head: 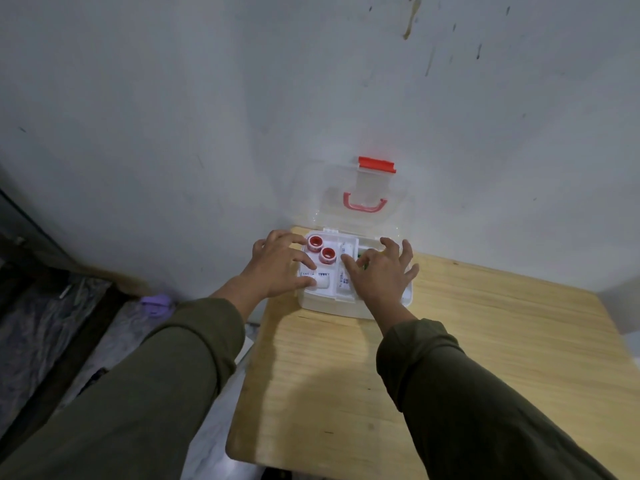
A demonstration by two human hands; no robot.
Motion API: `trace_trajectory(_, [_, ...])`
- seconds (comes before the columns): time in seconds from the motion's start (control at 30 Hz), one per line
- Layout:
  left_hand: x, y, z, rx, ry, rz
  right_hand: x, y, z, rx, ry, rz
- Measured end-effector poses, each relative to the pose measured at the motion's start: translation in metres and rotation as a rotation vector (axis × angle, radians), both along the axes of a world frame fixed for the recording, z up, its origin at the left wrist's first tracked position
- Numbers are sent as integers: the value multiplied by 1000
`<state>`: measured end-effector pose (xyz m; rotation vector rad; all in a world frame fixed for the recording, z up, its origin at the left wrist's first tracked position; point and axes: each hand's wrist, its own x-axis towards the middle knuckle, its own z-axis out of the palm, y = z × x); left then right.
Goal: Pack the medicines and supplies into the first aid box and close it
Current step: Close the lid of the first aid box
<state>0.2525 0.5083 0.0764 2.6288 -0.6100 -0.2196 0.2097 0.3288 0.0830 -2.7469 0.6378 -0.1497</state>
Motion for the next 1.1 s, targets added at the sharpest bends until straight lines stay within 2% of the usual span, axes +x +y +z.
trace_trajectory(0.13, [8, -4, 12, -192, -36, 105, 1, -14, 12, 41, -138, -30])
trace_trajectory(0.27, [22, -15, 29, -385, -52, 251, 7, -35, 29, 232, -256, -32])
trace_trajectory(0.43, [39, -42, 58, -631, 173, 463, 22, -63, 50, 444, -360, -56])
trace_trajectory(0.57, [57, -56, 67, -599, 329, 514, 40, -76, 56, 614, -356, -71])
trace_trajectory(0.7, [67, -63, 64, -609, 431, 551, 50, -81, 56, 748, -459, -111])
trace_trajectory(0.83, [63, -71, 67, -662, 429, 557, 51, -83, 57, 865, -532, -182])
trace_trajectory(1.1, [31, -69, 76, -706, 403, 571, 25, -79, 54, 883, -561, -168])
